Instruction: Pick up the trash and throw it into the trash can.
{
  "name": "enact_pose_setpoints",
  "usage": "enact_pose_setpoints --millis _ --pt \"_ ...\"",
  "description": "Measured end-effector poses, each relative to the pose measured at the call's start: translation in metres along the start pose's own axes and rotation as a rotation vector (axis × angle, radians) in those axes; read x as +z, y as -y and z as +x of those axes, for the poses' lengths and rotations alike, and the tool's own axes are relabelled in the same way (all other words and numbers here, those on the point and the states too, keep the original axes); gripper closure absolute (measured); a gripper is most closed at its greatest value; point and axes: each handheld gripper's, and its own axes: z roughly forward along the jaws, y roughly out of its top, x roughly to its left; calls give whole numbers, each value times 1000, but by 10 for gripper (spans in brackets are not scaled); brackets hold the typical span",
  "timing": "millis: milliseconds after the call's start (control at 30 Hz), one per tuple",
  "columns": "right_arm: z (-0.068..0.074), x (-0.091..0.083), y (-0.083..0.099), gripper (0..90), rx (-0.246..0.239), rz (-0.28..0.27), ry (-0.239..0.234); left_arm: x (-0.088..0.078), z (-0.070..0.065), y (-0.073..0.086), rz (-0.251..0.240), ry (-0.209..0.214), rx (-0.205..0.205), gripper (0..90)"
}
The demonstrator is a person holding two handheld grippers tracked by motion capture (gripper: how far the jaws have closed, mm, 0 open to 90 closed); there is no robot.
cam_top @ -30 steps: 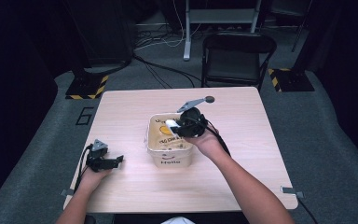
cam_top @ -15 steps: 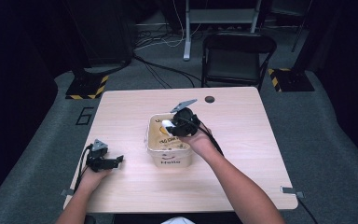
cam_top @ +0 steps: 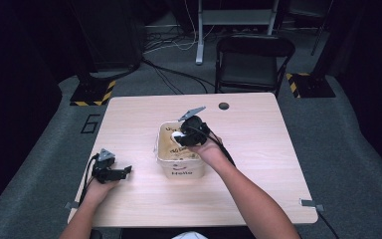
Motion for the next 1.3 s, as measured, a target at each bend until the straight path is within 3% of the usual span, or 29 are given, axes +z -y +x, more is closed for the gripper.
enact_pose_setpoints --millis 133,267,600,1000,1300 --pt "1 -7 1 500 16 -13 7 0 0 0 -1 -1 -1 140" --pt "-3 -15 2 493 0 -29 7 0 0 0 0 -1 -1 140" --pt "-18 -40 10 468 5 -60 47 0 -1 1 -12 -8 -3 140" --pt "-25 -74 28 443 9 -96 92 0 -1 1 -13 -6 -7 140" --pt "-42 -92 49 434 44 -106 145 0 -1 1 -13 -7 -7 140"
